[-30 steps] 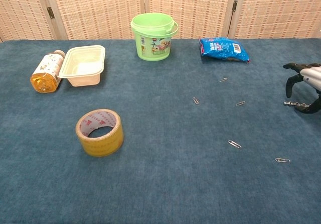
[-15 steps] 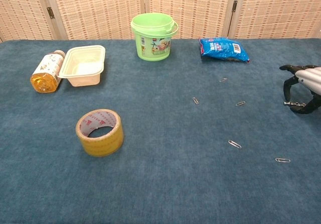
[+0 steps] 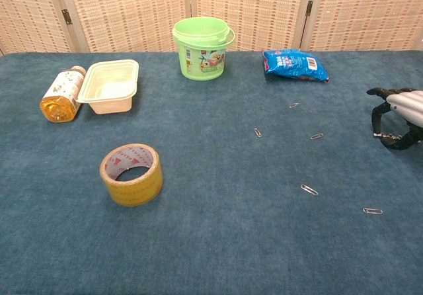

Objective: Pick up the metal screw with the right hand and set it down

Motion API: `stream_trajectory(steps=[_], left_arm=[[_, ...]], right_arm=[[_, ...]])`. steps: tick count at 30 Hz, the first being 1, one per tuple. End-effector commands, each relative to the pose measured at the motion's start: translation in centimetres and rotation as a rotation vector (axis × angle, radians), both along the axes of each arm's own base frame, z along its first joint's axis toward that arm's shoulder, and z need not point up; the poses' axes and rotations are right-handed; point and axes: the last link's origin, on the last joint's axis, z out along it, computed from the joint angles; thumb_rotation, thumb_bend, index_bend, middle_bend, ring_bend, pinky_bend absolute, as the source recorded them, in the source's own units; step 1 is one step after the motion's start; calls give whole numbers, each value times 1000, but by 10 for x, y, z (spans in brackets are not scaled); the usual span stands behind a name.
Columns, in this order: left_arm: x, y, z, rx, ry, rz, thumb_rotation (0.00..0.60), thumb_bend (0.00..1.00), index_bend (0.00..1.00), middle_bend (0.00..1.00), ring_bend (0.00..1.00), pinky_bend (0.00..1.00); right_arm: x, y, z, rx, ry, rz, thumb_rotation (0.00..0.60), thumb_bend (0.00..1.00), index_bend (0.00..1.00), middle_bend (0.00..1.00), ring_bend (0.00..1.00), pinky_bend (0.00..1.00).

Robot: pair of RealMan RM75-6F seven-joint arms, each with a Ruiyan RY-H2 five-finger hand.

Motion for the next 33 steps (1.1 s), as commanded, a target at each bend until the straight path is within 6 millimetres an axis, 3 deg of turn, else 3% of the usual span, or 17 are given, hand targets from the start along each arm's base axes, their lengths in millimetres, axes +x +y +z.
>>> stream_trajectory(steps=[1,21,33], left_arm=[[0,0,0,0,-1,0,600,433,0,0,0,0],[0,0,0,5,-5,-12,600,435,0,0,0,0],[0,0,-1,4,3,-11,600,435,0,0,0,0]], right_arm=[[0,0,0,-3,0,0,600,358,571,11,0,0],[3,1,7,-33,1,6,600,385,623,30,0,0],[16,4,27,-88,-19,58,600,385,623,30,0,0]])
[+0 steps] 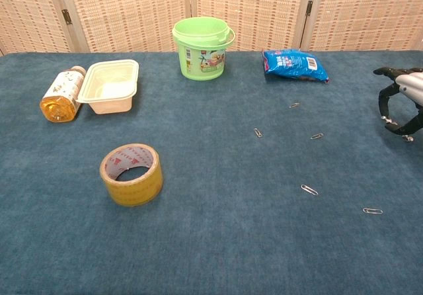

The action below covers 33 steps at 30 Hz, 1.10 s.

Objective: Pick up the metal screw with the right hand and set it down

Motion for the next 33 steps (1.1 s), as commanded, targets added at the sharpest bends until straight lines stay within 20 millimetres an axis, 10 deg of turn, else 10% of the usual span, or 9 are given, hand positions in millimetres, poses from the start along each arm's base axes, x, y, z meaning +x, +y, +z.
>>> stream_trajectory(steps=[1,33], left_arm=[[0,0,0,1,1,0,600,435,0,0,0,0],[0,0,2,-1,-16,0,600,436,0,0,0,0]], right_arm=[[1,2,5,-12,-3,6,600,385,623,31,0,0],[53,-5,-10,-6,-100,147,600,385,623,51,0,0]])
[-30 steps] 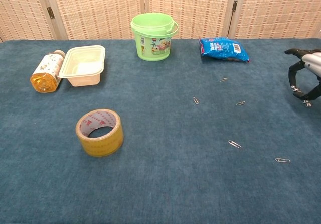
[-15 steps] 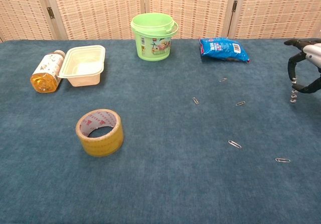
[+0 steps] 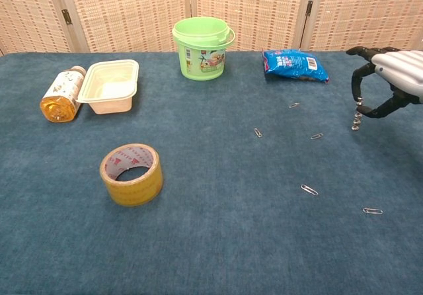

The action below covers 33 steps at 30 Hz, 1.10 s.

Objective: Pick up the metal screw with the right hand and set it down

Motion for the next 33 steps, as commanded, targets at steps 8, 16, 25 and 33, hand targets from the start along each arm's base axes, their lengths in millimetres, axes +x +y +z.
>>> stream_trajectory(steps=[8,16,25,33], left_arm=[[0,0,1,-7,-7,-5,600,436,0,0,0,0],[-4,2,4,-6,-23,14,600,436,0,0,0,0],[-5,2,7,-4,-34,14,600,438,0,0,0,0],[-6,3,3,-4,-10,20,600,437,0,0,0,0]], right_arm=[[19,-1,-18,30,-28,41,600,385,623,57,0,0],[31,-6,-29,39,-37,61,600,385,623,62,0,0],[35,-8,-32,40,-53,68,600,385,623,62,1,0],[29,1,-3,-26,-81,88,600,385,623,62,1,0]])
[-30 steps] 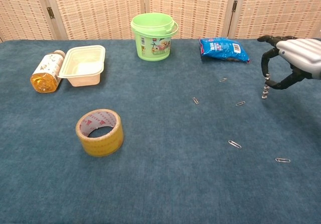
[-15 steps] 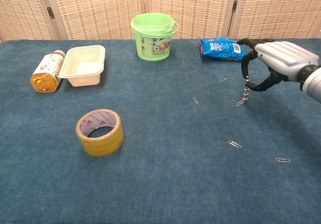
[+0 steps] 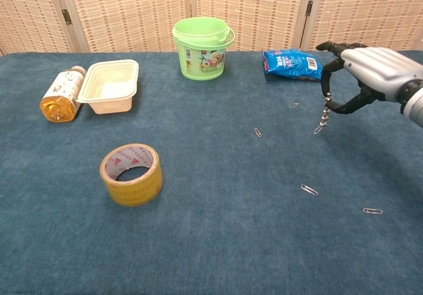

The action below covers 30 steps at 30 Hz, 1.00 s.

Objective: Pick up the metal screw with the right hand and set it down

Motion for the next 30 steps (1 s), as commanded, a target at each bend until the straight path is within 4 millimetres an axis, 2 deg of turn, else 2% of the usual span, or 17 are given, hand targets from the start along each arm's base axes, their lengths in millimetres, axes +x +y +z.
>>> stream_trajectory(steps=[1,7,13,22,30], left_arm=[[0,1,-2,1,10,4,600,438,0,0,0,0],[0,3,-5,7,31,17,600,437,0,0,0,0],[1,4,-9,9,51,22,600,437,0,0,0,0],[0,6,-14,1,71,35,600,437,0,0,0,0],[1,5,-13,1,65,33,600,437,0,0,0,0]], right_arm=[[-5,7,18,-36,-10,10,600,385,623,62,1,0],[-20,28,49,-97,-12,2,600,385,623,62,1,0],[-46,52,68,-121,1,-42,600,385,623,62,0,0],[-77,71,78,-137,1,-97,600,385,623,62,1,0],[-85,75,79,-132,13,-118,600,385,606,40,16,0]])
